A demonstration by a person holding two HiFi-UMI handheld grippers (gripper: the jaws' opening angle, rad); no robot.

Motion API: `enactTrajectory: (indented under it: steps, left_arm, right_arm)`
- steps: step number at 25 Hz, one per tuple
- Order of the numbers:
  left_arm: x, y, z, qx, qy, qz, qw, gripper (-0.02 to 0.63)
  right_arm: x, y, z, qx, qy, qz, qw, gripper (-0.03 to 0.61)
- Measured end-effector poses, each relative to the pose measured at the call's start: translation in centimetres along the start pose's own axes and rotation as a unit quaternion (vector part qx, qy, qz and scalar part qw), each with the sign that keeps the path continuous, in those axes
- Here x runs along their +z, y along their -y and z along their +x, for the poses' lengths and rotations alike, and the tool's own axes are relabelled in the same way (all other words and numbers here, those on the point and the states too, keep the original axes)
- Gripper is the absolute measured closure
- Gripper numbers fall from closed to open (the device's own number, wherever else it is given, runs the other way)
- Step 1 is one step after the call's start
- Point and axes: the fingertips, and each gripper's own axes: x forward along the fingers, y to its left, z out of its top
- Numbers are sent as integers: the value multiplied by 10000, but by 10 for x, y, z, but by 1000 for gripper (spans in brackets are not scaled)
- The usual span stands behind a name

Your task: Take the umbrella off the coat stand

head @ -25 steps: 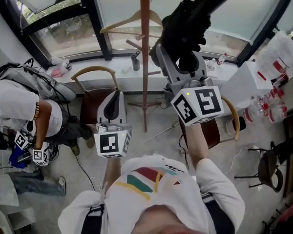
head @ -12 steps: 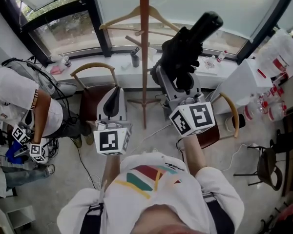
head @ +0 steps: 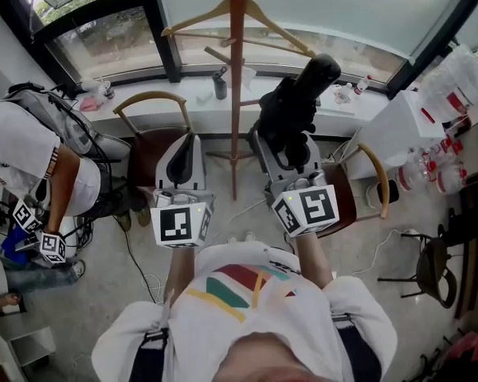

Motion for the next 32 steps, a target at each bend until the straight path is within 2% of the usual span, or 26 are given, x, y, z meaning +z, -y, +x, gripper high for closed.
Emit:
enactTrajectory:
  steps: [3,11,16,26,32]
  left_arm:
    - [-2,2,0,-36,95,32,9999,603]
    - [2,8,-1,-28,13,-21,10000,603]
    - [1,10,-1,-46,19,4,10000,603]
    - [-4,11,2,-74,7,-1,10000,601]
    - [-7,8,2,-67,-18,-7,10000,603]
  right_arm:
    - [-9,1,-7,-69,-108,88,9999,368]
    - [-52,-3,-26,-107,-635,355,9973,368]
    - [-66,-2,-30,-141,-790,464,9957,368]
    - [-77,0,-31,-136,-999,212,9947,368]
    - [-78,1,-31,-200,-1010,225,9944,368]
